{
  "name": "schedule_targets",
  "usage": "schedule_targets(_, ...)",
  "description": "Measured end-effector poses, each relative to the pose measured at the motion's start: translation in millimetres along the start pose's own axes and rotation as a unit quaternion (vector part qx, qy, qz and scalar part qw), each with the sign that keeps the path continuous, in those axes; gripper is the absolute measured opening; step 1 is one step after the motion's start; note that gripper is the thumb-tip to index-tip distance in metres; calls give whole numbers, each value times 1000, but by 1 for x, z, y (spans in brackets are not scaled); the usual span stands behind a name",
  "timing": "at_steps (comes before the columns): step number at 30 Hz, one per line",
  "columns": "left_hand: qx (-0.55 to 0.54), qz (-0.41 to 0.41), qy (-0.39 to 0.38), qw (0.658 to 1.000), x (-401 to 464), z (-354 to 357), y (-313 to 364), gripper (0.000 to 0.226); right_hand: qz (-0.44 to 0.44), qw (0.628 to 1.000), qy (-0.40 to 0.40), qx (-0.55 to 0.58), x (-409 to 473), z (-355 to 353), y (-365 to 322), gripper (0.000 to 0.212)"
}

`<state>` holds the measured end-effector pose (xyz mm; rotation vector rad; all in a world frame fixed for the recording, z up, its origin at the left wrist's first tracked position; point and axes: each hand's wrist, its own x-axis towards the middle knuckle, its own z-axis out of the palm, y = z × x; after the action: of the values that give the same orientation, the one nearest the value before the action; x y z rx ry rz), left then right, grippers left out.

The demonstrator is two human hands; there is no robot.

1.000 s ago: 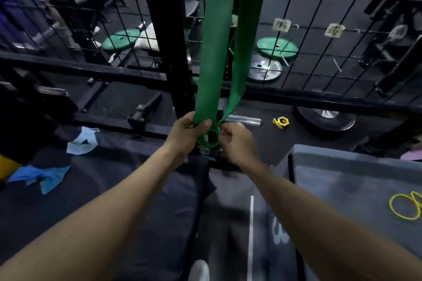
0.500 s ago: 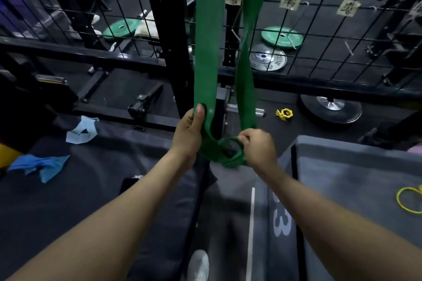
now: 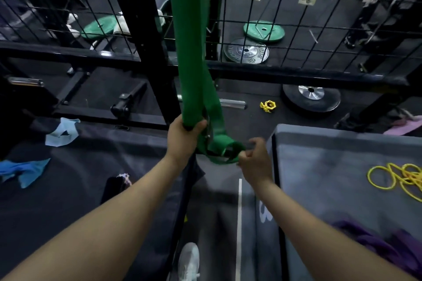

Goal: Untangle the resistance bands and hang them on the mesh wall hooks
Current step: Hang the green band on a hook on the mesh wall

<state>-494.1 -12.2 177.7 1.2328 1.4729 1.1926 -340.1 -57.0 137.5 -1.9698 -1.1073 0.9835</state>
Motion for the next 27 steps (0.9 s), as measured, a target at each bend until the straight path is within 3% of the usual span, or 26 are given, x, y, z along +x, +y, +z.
schedule_targets(2, -43, -69, -2, 997, -10, 1, -17, 13, -9, 997, -52, -63, -5, -4, 11, 50)
schedule_targets(5, -117, -127, -19, 985, -18, 7, -30, 13, -50, 983, -83, -154, -7, -2, 19, 59)
schedule_targets(7, -133, -137, -38, 981, -17, 14, -29, 11, -32, 969, -117, -214, -9, 0, 19, 50)
schedule_targets(10, -131, -135, -55, 981, -13, 18, -28, 12, -53, 962, -97, -251, -13, 0, 18, 6)
schedule_targets(13, -111, -132, -28, 985, -9, 8, -38, 11, -75, 961, -74, -255, -7, 2, 19, 12)
schedule_targets(15, -103, -147, -28, 983, -10, 0, -47, 5, -46, 986, -59, -146, -3, 2, 22, 14)
schedule_targets(17, -114, -171, -19, 978, -12, -6, -57, 4, 23, 999, -13, 46, 1, 5, 25, 14)
schedule_targets(18, -121, -181, -12, 976, -11, -7, -60, 6, 77, 983, 16, 168, 3, 8, 29, 17)
schedule_targets(20, -142, -195, 6, 971, -8, -6, -61, 11, 180, 911, 59, 366, 1, 12, 37, 23)
schedule_targets(22, -160, -199, 27, 966, -3, -3, -61, 15, 211, 886, 79, 405, -4, 17, 44, 13)
schedule_targets(23, -158, -198, 35, 967, 0, -1, -62, 16, 198, 912, 90, 347, -8, 18, 49, 19)
schedule_targets(25, -152, -193, 24, 969, 0, 1, -62, 16, 104, 983, 115, 102, -15, 22, 60, 61)
schedule_targets(27, -135, -194, 3, 972, -1, 4, -63, 15, -48, 979, 126, -155, -21, 24, 59, 64)
